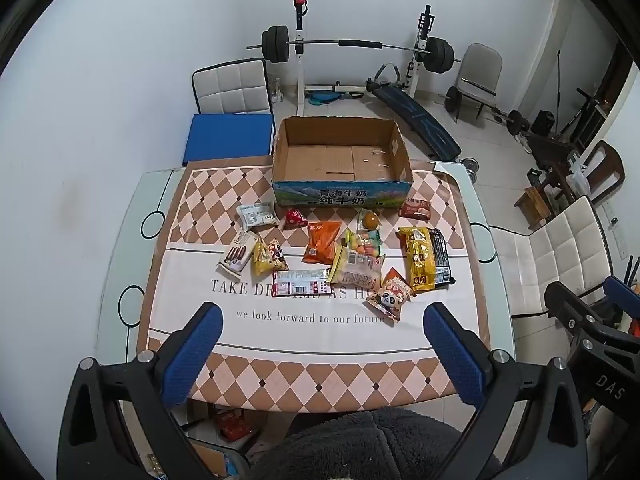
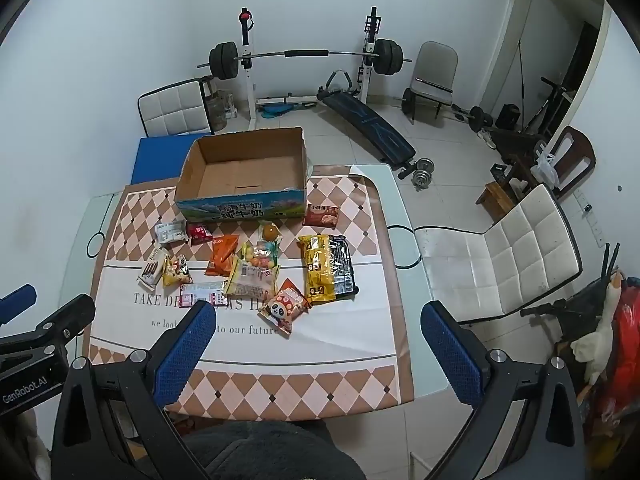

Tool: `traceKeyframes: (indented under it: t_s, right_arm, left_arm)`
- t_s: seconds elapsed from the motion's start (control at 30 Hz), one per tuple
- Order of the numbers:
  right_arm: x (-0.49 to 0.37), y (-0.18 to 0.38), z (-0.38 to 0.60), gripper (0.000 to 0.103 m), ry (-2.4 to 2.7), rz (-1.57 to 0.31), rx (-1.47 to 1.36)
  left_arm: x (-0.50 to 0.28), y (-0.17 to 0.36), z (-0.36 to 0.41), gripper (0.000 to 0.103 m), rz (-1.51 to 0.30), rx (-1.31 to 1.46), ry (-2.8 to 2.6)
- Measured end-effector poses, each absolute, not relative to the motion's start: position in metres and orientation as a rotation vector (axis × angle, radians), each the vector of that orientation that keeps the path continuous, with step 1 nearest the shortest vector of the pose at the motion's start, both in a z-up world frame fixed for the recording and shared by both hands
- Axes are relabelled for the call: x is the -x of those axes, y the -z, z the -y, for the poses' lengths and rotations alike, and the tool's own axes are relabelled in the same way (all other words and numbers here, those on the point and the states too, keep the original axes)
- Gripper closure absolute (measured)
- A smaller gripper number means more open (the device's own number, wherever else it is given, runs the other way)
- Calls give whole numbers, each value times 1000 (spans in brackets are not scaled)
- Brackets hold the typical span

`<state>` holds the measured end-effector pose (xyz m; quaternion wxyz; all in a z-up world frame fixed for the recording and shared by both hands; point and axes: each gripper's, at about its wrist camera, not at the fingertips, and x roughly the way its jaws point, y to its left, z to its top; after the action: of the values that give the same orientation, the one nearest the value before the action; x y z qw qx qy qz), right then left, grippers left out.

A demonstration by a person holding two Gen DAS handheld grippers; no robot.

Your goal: Organize snacks

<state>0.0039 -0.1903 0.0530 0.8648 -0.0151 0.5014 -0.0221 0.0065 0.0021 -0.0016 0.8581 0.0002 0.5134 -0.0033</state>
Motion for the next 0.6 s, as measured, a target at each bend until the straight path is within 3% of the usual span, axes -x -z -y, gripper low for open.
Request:
traceKeyframes:
  t_s: [0.6]
  right_arm:
    - [-1, -57, 187, 0, 34, -1043, 21]
  left_arm:
    - [-8, -7, -3, 0, -1074, 4, 9]
